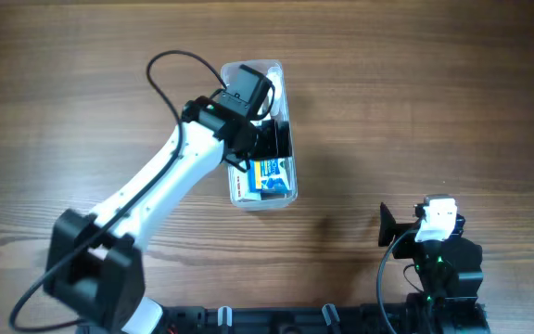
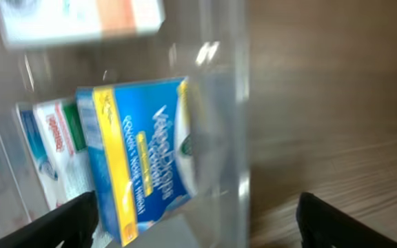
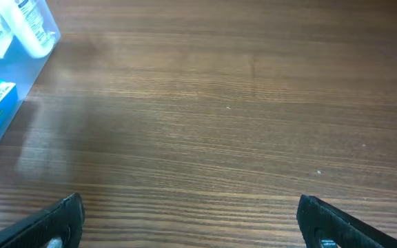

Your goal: Pack container

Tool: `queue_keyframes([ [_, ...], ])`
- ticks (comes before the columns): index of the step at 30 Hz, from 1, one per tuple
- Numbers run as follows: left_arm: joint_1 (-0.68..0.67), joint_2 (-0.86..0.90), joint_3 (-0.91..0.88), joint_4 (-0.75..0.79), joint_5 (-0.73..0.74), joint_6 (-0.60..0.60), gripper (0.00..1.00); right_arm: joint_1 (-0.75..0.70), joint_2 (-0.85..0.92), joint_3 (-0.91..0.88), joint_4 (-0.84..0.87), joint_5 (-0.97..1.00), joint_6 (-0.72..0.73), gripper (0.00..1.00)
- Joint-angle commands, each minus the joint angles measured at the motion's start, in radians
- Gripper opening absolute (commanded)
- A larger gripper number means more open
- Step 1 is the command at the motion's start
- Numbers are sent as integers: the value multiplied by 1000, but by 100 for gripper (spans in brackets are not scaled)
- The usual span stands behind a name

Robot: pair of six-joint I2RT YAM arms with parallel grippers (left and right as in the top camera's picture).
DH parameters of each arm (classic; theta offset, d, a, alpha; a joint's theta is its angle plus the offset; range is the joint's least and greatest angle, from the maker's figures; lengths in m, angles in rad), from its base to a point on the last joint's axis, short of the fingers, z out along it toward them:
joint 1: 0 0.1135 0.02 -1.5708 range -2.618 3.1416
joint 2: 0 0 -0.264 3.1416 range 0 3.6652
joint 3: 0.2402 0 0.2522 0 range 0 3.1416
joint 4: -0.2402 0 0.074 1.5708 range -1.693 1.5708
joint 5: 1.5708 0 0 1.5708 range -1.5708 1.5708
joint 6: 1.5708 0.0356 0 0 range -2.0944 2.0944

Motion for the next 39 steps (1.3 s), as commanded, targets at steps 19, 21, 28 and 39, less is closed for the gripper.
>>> queue_keyframes([
  [19, 254, -564, 21, 135, -303, 74, 100, -4, -8, -5, 2, 19, -12, 100],
  [21, 256, -606, 21, 133, -303, 170, 100, -4, -8, -5, 2, 19, -12, 100],
  [28, 290, -676, 19, 124, -307, 324, 100, -4, -8, -5, 2, 19, -12, 100],
  [39, 479, -883, -127, 90, -292, 320, 100, -4, -8, -5, 2, 19, -12, 100],
])
